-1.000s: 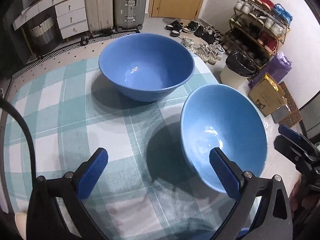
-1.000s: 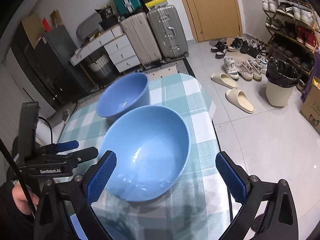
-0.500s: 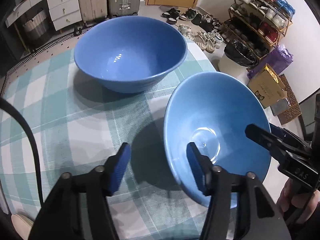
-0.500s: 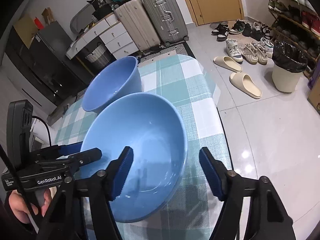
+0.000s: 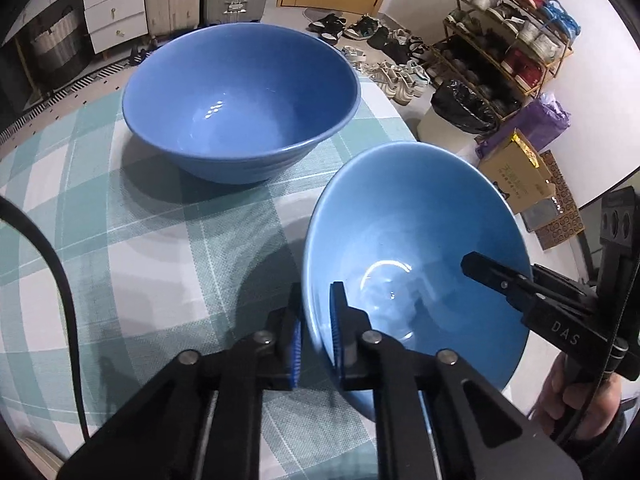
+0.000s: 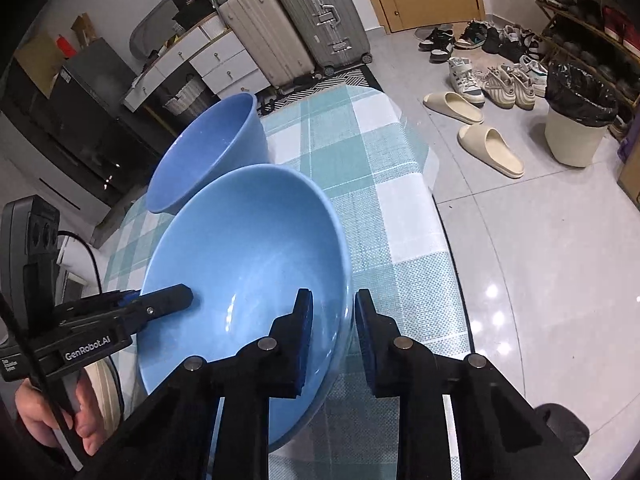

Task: Organize plates and bowls
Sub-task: 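Grasp the bowl rim with the right tool while the left tool holds it, then carry the blue bowl with both tools and lower it into the placed bowl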

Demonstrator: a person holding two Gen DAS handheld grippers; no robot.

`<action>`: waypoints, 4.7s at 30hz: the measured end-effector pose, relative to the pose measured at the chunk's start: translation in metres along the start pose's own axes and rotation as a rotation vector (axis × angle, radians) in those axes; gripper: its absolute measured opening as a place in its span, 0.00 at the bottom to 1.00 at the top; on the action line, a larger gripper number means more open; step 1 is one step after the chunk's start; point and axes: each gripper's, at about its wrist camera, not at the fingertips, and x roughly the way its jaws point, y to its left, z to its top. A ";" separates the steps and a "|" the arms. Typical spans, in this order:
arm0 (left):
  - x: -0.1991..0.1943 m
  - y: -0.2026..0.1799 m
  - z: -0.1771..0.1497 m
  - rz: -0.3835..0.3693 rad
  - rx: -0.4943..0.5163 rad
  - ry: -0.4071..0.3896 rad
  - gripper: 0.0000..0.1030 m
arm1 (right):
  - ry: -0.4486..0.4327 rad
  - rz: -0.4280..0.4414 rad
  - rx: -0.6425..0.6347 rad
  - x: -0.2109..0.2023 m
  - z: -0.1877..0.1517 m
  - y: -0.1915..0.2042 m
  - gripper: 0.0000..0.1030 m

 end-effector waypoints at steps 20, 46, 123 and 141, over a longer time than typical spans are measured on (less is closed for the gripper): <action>-0.012 0.002 -0.004 -0.022 0.007 0.013 0.07 | 0.033 -0.013 -0.005 0.001 0.000 0.003 0.10; -0.095 0.005 -0.031 -0.067 -0.010 -0.046 0.06 | -0.044 -0.012 -0.040 -0.073 -0.013 0.055 0.09; -0.154 0.027 -0.097 -0.120 -0.141 0.020 0.06 | -0.040 0.028 -0.077 -0.139 -0.073 0.120 0.08; -0.175 0.009 -0.144 -0.098 -0.113 0.017 0.06 | -0.057 0.011 -0.118 -0.179 -0.109 0.133 0.09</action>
